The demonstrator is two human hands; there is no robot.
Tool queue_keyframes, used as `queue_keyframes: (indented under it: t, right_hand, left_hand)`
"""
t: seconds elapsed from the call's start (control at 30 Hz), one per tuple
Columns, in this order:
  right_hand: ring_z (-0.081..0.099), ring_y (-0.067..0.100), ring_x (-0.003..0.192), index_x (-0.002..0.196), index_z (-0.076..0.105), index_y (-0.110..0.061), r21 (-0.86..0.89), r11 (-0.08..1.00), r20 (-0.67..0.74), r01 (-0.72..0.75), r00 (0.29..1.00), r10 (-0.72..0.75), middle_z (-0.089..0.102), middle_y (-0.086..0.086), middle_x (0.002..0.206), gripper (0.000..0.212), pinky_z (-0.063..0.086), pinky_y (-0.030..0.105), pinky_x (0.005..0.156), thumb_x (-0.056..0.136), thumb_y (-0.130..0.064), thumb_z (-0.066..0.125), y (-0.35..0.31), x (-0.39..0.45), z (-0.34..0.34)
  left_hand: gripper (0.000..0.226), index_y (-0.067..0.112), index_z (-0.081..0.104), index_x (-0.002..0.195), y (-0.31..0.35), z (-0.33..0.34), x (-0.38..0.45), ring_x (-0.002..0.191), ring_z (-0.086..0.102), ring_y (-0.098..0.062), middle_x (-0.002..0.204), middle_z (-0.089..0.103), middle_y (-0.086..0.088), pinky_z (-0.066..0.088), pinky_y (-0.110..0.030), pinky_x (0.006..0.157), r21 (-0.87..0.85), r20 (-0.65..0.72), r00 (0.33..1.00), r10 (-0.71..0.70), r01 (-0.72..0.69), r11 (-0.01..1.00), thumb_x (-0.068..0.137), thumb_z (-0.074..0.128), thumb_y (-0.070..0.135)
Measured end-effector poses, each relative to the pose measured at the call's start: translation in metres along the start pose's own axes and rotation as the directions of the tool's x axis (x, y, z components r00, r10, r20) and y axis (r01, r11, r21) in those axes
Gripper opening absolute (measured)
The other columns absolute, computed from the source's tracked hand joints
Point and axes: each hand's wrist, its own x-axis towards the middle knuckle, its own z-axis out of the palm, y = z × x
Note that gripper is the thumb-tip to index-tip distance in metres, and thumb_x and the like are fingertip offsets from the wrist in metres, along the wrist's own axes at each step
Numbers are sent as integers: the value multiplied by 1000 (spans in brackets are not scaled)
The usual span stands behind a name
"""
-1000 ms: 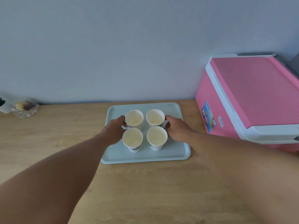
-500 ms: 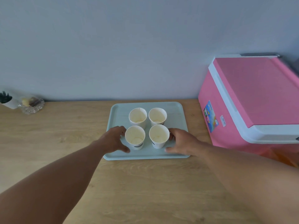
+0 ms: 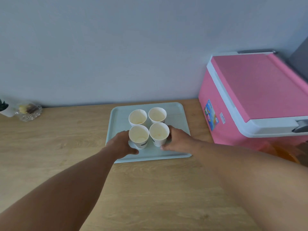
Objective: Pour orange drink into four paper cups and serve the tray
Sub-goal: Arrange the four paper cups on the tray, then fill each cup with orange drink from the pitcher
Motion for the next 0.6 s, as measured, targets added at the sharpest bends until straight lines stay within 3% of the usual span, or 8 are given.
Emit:
queue_keyframes:
  t: [0.13,0.27,0.4,0.47,0.53,0.6]
  right_hand:
    - [63,18,113,156,37,-26,-115,993,10,-36,999,38,62,-4,125,102,54,38,96,72,-47,89,2,-14,-4]
    - [61,15,108,165,22,-24,-135,986,-9,-95,996,94,58,-4,124,112,52,31,93,77,-50,86,8,-43,-16]
    - [60,10,102,164,28,-23,-106,985,-75,-138,989,130,60,-5,118,104,44,22,83,80,-50,83,18,-85,-22]
    - [61,5,92,154,41,-27,-98,984,-98,-147,986,138,63,-12,106,86,45,21,73,81,-48,81,21,-108,-23]
    - [62,6,86,144,48,-28,-105,975,-138,-198,973,183,63,-14,95,70,50,27,70,82,-49,76,27,-134,-21]
    - [63,13,85,142,48,-24,-101,959,-177,-266,953,245,62,-12,89,70,52,34,72,83,-53,73,37,-160,-16]
  left_hand:
    - [74,23,56,130,-15,-9,-13,118,56,-20,129,59,2,47,-36,95,127,32,997,-73,68,990,67,91,42]
    - [63,26,58,117,-35,-28,-32,110,58,-20,125,60,1,49,-39,96,222,71,990,-118,99,970,66,88,48]
    - [40,30,61,104,-45,-40,-49,107,61,-20,120,63,1,50,-36,95,327,161,981,-103,46,944,76,82,49]
    - [33,29,61,103,-44,-39,-53,110,60,-19,119,63,3,48,-32,94,385,221,972,-85,-7,923,83,77,50]
    - [27,30,59,98,-35,-35,-55,110,58,-17,114,61,6,45,-27,90,418,265,963,-45,-73,906,87,72,51]
    - [25,29,57,93,-19,-28,-56,109,58,-16,108,58,8,43,-25,86,427,300,954,-1,-133,894,90,68,52]
